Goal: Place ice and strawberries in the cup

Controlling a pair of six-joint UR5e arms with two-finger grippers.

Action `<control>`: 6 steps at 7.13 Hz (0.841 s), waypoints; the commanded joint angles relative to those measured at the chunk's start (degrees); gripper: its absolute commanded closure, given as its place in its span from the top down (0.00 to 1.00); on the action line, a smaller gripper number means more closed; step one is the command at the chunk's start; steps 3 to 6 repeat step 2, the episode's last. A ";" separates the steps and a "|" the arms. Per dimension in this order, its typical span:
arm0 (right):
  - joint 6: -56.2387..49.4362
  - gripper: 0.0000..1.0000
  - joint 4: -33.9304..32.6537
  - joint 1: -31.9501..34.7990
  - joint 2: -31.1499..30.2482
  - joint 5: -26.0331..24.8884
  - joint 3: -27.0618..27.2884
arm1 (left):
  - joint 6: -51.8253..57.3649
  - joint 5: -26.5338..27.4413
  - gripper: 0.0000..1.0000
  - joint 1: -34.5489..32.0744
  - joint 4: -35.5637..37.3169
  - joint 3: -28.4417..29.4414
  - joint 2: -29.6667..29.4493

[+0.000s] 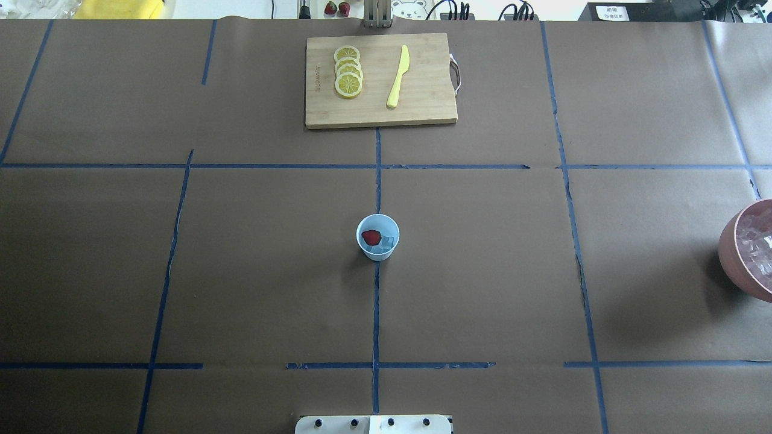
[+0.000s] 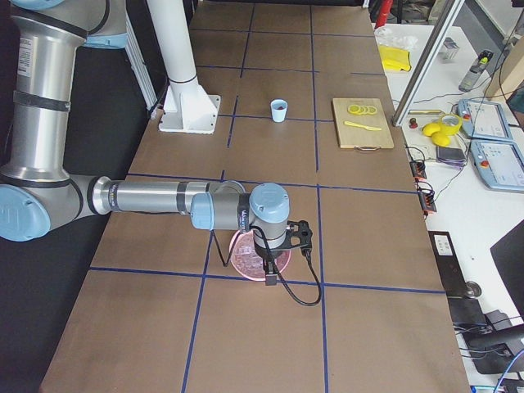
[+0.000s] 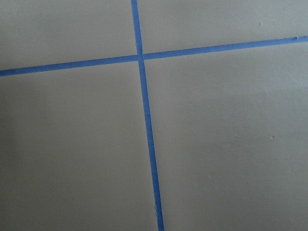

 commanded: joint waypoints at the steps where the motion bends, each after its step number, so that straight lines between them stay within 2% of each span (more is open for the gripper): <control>1: -0.03 1.00 0.00 0.00 0.21 0.00 0.08 | 0.05 0.01 1.00 -0.08 0.00 -0.04 0.08; 6: -0.11 1.00 0.00 0.00 0.21 0.00 -0.27 | 0.05 0.10 1.00 -0.08 0.00 -0.05 0.16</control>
